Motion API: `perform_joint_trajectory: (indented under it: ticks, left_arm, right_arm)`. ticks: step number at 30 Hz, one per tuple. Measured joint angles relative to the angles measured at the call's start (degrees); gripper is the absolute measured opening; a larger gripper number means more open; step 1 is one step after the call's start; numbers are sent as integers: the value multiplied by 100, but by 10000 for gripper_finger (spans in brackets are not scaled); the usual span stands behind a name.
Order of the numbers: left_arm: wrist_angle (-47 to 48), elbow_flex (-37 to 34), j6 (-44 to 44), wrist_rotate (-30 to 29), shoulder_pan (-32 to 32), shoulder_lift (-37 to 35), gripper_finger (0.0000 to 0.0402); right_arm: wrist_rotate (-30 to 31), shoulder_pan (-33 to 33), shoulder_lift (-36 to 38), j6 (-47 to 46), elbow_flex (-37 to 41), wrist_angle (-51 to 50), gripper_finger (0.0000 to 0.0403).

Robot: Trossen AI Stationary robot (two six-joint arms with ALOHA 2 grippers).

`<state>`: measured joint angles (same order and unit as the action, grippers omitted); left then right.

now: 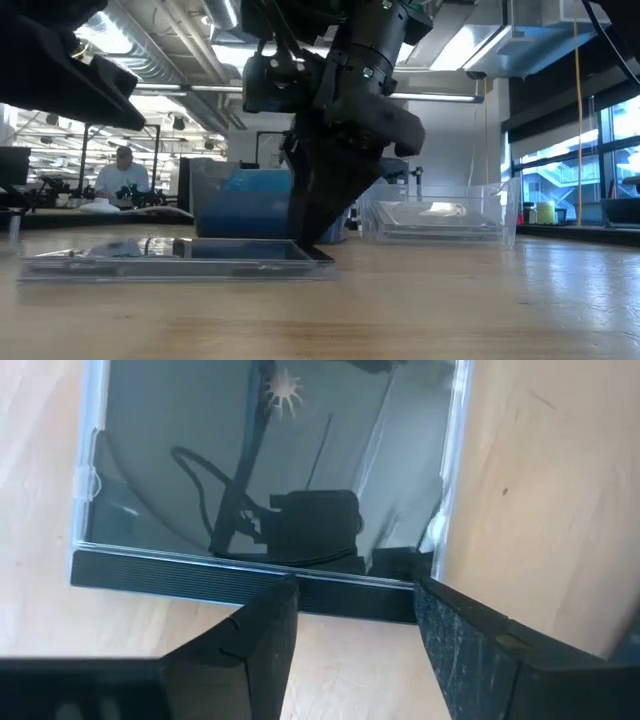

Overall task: Pick & place jewel cases by type
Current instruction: Put the black cd case into the transparent bin

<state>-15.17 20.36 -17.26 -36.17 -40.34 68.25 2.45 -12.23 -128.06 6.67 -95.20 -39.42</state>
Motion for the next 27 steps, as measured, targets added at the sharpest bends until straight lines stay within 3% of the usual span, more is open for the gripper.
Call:
perform_joint_trajectory:
  ticks: [7,17,21,24,27]
  left_arm:
    - [-1,0,13,-31,11,106,126]
    - [-3,0,-322,-282,34,107,214]
    - [-3,0,-611,-334,35,107,230]
    - [6,0,-612,-170,33,107,232]
    - [39,0,-556,55,33,107,230]
  right_arm:
    - [41,0,152,23,24,-18,204]
    - [121,-5,215,156,24,473,204]
    - [-124,-14,313,147,45,488,204]
    - [-114,-53,670,41,449,846,204]
    - [275,-120,1295,-232,1326,1574,204]
